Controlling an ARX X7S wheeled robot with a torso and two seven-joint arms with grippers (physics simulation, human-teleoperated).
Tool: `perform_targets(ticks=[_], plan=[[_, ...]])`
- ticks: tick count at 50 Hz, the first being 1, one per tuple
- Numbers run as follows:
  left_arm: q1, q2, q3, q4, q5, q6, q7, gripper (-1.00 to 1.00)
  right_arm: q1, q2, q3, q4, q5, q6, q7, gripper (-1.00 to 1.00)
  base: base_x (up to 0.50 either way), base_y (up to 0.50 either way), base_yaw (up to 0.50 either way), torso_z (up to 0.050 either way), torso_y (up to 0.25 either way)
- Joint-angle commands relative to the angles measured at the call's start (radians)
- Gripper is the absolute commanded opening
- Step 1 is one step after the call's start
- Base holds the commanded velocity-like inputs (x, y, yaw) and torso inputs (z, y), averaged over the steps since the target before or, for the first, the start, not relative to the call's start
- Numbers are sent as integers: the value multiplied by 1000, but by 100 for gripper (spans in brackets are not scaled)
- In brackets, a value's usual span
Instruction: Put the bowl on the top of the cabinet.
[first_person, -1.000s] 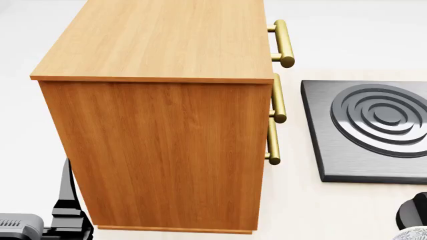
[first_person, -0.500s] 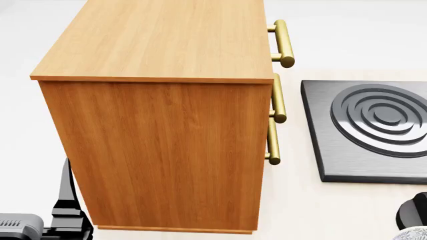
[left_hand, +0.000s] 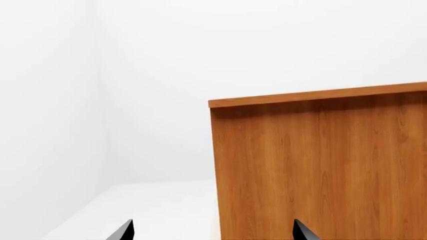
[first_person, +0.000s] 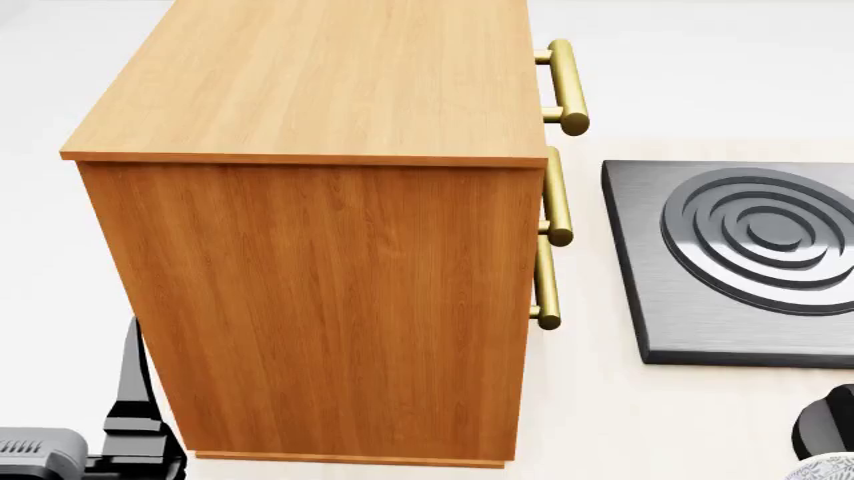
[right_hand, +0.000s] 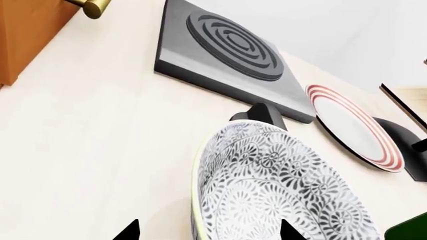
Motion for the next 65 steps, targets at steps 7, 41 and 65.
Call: perform_targets(ticks=[7,41,65], plan=[[4,-4,1,-5,-4,9,-4,100,10,-10,-12,26,-7,-14,-9,100,0,0,0,0,0],[-3,-12,8,1,-13,1,-16,100,16,-13,-20,42,-16,-22,-9,100,0,0,0,0,0],[-2,-16,11,-8,-18,13,-21,100,22,-19,-29,64,-24,-32,-14,100,0,0,0,0,0]])
